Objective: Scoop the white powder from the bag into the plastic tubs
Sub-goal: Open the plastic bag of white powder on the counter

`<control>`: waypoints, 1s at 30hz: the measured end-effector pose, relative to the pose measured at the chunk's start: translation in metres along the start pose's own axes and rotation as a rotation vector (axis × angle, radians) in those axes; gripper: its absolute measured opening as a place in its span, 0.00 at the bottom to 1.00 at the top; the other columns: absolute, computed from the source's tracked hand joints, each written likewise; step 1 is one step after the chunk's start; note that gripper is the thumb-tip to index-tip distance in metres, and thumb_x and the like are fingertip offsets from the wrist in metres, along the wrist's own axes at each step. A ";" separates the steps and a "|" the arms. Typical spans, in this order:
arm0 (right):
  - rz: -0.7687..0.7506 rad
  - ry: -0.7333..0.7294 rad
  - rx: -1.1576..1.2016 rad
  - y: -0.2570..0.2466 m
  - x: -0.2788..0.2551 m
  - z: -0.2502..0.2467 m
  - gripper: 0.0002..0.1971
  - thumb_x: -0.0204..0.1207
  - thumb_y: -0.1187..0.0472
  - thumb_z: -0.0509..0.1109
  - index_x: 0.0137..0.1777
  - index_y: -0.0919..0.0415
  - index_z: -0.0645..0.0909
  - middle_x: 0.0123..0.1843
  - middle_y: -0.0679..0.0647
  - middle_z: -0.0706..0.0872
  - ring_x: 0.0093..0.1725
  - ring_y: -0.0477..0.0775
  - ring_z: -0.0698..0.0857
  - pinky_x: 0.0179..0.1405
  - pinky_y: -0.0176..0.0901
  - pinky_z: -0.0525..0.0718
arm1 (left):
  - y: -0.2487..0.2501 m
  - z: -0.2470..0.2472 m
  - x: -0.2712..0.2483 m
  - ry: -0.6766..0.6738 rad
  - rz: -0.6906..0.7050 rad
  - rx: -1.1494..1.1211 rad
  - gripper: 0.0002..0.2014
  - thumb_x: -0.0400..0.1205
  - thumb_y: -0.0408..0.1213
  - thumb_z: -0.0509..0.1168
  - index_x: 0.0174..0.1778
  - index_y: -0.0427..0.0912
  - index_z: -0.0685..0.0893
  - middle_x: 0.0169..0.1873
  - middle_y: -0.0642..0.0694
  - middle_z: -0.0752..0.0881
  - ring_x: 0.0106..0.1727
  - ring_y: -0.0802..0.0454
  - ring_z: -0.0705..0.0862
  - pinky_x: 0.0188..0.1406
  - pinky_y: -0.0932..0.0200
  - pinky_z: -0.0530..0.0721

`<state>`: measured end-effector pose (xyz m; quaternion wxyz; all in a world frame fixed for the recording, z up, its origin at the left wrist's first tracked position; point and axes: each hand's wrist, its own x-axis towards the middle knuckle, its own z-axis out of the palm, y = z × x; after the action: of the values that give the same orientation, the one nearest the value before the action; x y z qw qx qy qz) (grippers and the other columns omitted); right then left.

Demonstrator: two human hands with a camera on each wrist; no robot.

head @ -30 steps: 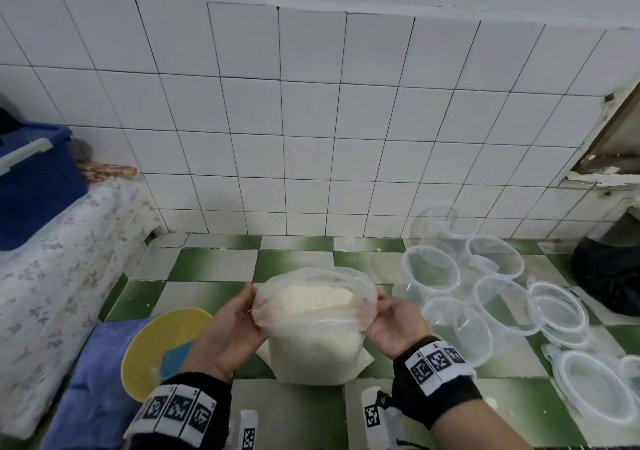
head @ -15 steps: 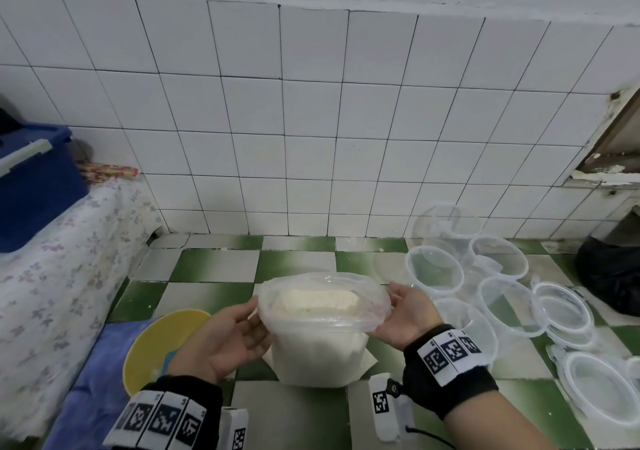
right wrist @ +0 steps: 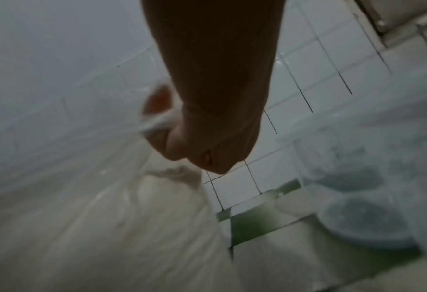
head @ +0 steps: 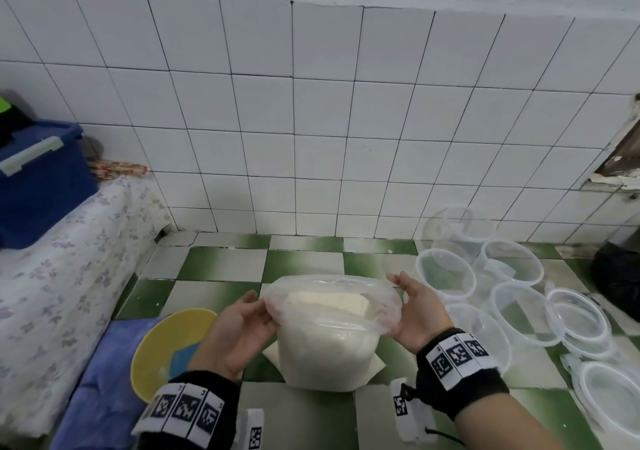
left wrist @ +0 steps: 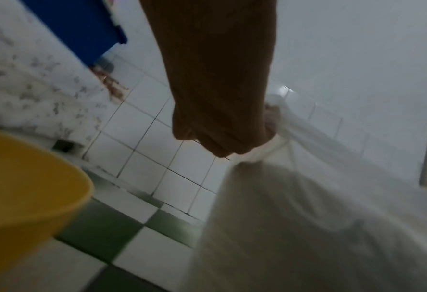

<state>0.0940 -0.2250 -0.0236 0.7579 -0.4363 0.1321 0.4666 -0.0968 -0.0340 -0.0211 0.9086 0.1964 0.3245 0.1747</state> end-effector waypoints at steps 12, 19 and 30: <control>-0.017 -0.039 -0.446 -0.008 -0.004 0.007 0.21 0.84 0.54 0.58 0.57 0.71 0.85 0.56 0.65 0.88 0.56 0.64 0.85 0.59 0.54 0.82 | 0.016 0.006 0.006 -0.007 -0.067 0.352 0.21 0.78 0.50 0.63 0.44 0.35 0.93 0.46 0.36 0.87 0.49 0.39 0.85 0.55 0.41 0.83; 0.077 -0.049 -0.134 -0.008 0.005 -0.001 0.22 0.70 0.74 0.61 0.66 0.69 0.78 0.65 0.63 0.83 0.52 0.62 0.88 0.44 0.55 0.90 | 0.009 0.002 0.012 0.046 -0.093 0.252 0.18 0.84 0.45 0.61 0.41 0.34 0.88 0.42 0.34 0.89 0.42 0.39 0.90 0.40 0.45 0.92; 0.030 0.012 -0.145 0.000 0.012 0.004 0.20 0.80 0.79 0.51 0.60 0.59 0.76 0.44 0.66 0.85 0.31 0.61 0.86 0.25 0.51 0.88 | -0.001 0.001 0.024 0.035 -0.090 0.294 0.18 0.83 0.48 0.61 0.53 0.36 0.88 0.54 0.35 0.89 0.49 0.39 0.91 0.48 0.41 0.90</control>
<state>0.0995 -0.2148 -0.0290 0.7164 -0.4911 0.1091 0.4835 -0.0785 -0.0239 -0.0333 0.8711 0.3097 0.3709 0.0876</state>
